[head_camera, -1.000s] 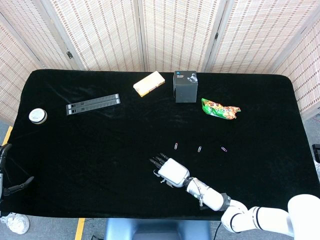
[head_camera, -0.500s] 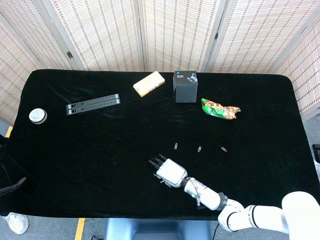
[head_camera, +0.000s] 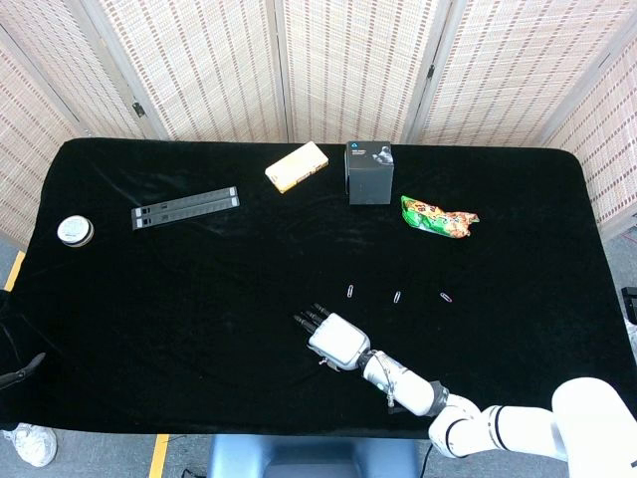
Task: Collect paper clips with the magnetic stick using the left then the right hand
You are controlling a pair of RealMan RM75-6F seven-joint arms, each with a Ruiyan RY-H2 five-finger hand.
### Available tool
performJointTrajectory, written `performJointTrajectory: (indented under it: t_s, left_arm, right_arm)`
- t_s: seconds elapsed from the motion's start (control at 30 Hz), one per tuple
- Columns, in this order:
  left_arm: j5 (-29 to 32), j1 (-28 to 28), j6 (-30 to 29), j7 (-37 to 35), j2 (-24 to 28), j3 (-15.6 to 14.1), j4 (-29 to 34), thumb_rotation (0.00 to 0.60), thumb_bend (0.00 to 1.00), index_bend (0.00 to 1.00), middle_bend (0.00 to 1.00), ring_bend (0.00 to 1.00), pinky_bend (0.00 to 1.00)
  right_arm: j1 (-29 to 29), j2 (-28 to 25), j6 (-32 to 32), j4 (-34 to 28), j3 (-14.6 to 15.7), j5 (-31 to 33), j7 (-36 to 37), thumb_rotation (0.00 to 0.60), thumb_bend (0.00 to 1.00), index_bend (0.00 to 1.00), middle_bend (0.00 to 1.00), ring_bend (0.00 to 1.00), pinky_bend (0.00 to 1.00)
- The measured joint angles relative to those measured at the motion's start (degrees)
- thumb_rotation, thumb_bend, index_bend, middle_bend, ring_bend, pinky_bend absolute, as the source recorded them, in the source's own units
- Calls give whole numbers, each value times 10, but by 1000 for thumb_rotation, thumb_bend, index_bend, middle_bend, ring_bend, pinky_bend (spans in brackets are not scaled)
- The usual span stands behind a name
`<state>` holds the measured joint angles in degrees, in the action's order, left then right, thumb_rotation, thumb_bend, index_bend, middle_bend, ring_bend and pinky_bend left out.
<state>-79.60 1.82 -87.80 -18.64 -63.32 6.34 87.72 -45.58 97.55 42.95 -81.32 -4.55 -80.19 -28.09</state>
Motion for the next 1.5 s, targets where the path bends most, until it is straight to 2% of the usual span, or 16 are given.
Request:
performJointTrajectory:
  t_s: [0.27, 0.5, 0.67, 0.83, 0.97, 1.5]
  left_arm:
    - [7, -2, 4, -11, 3, 5, -3, 600, 280, 0, 71, 129, 144]
    - [10, -4, 5, -16, 5, 9, -5, 600, 293, 0, 71, 129, 144]
    - [10, -4, 6, -15, 5, 10, -5, 600, 295, 0, 71, 129, 144]
    - [10, -3, 8, -12, 4, 11, -4, 600, 295, 0, 71, 129, 144]
    - [9, -3, 9, -10, 4, 11, -3, 600, 295, 0, 71, 129, 144]
    - [9, -4, 12, -11, 5, 13, -3, 600, 295, 0, 71, 130, 144]
  right_arm:
    - [-5, 6, 13, 14, -2, 6, 2, 600, 293, 758, 125, 110, 0]
    - [-10, 12, 17, 26, 1, 9, 2, 600, 303, 770, 136, 126, 0]
    - [-12, 12, 27, 28, 4, -4, 18, 600, 302, 723, 121, 129, 0]
    - [-13, 4, 31, 27, 11, -12, 27, 600, 302, 570, 85, 129, 0]
    - [-15, -1, 29, 24, 14, -10, 25, 600, 302, 513, 68, 124, 0]
    - [-20, -5, 26, 21, 13, 15, -6, 600, 302, 493, 52, 121, 0]
